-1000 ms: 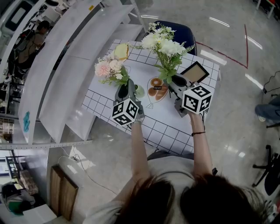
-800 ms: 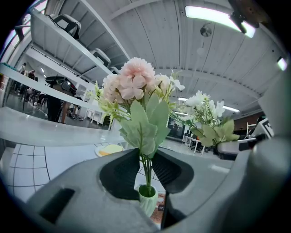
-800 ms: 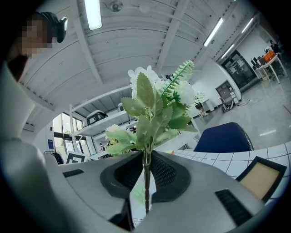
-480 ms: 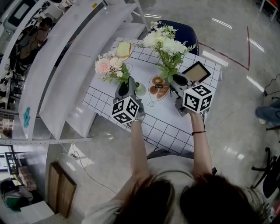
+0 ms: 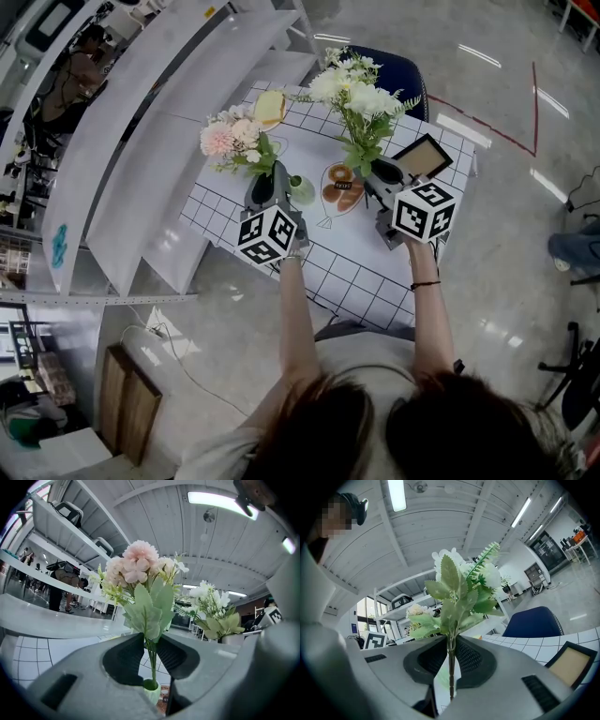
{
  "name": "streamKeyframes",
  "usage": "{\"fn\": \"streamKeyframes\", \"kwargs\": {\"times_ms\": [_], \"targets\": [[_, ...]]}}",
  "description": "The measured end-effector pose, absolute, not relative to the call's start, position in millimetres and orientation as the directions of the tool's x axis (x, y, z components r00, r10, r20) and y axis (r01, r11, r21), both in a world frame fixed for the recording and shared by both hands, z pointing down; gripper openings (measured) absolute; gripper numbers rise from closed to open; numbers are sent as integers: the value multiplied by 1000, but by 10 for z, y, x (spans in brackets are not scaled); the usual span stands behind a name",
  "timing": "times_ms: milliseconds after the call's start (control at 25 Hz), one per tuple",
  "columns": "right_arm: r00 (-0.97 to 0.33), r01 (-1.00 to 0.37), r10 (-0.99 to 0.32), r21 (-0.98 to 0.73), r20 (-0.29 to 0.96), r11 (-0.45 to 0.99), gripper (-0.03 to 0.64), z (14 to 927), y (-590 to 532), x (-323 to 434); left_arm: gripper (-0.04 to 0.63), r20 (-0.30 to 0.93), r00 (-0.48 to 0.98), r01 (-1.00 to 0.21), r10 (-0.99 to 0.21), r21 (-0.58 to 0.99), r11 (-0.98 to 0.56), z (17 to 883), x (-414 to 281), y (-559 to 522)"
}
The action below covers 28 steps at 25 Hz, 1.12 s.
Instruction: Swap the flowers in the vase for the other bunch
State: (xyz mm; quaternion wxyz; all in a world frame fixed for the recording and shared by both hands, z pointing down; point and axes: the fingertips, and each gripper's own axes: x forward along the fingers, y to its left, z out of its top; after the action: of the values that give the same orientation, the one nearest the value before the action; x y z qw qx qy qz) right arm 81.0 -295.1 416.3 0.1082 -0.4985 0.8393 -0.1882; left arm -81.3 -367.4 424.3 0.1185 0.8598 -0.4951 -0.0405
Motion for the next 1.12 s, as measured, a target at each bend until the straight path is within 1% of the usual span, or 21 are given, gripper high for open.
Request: {"fn": "streamKeyframes", "kwargs": {"times_ms": [1120], "targets": [[-502,-784,-865,-413,-20,464,51,4026,-2887,781,89,-64,449,-857,-891,252,-450,3773,-1052,-3531]]}}
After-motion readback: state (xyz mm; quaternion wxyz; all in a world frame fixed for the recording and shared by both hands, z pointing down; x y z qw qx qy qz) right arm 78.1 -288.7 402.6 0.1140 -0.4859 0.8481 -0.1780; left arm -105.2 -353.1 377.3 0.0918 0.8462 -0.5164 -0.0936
